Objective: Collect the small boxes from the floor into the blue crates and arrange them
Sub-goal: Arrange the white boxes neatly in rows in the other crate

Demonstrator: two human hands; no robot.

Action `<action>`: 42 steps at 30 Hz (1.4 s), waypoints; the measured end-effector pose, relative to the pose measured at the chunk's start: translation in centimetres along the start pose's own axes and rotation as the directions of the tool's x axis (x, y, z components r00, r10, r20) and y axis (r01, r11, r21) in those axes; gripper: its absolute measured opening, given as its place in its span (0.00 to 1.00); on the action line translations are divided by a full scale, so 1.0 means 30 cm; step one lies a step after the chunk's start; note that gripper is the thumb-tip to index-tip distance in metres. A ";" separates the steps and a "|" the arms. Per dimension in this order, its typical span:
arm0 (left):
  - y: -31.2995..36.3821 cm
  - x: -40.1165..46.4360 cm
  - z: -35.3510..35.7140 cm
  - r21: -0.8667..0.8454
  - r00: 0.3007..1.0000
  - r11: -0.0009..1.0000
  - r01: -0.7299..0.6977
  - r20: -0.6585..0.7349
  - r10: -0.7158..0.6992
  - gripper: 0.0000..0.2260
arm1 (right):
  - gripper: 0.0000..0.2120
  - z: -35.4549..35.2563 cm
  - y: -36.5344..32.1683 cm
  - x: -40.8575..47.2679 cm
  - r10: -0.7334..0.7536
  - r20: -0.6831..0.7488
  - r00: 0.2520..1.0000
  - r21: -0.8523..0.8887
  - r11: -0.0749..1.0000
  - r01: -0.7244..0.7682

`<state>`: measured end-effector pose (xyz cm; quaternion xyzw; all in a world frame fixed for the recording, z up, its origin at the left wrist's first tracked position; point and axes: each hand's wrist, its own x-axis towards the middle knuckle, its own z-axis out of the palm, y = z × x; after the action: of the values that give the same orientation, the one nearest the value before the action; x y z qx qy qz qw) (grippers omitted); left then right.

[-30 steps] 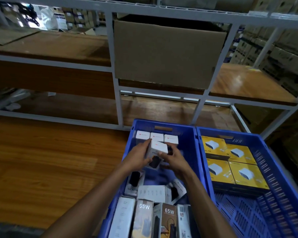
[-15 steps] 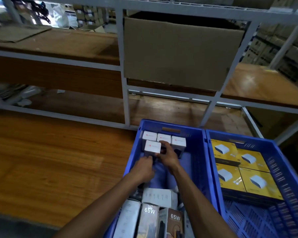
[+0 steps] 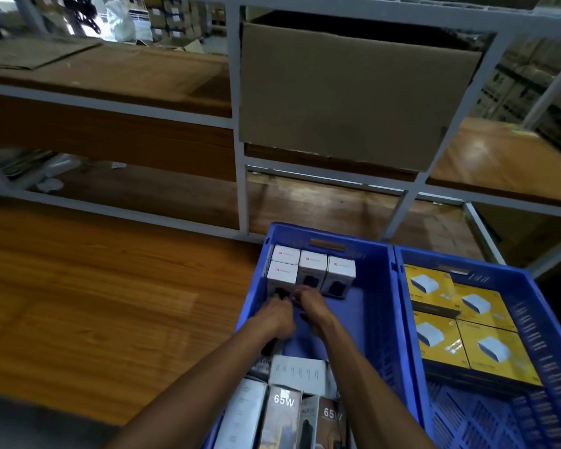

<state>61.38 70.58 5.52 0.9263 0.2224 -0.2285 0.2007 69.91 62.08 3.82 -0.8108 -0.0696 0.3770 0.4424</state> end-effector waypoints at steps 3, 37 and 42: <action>-0.010 0.006 0.014 0.009 1.000 1.000 0.010 0.004 -0.010 0.32 | 0.12 0.005 -0.023 -0.039 0.001 0.047 0.999 0.062 0.998 -0.004; 0.040 -0.218 -0.040 -0.497 0.891 0.762 -0.415 -0.055 0.450 0.20 | 0.07 -0.233 0.134 -0.475 -0.078 -0.169 0.982 0.243 0.963 0.118; 0.056 -0.225 -0.085 -0.904 0.945 0.323 -0.280 -0.199 0.261 0.16 | 0.23 -0.251 0.125 -0.510 -0.124 -0.192 0.974 0.374 0.908 0.189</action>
<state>57.70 68.25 11.52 0.6804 0.1558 -0.0207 0.7158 63.34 48.00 11.80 -0.7265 -0.0216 0.2787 0.6277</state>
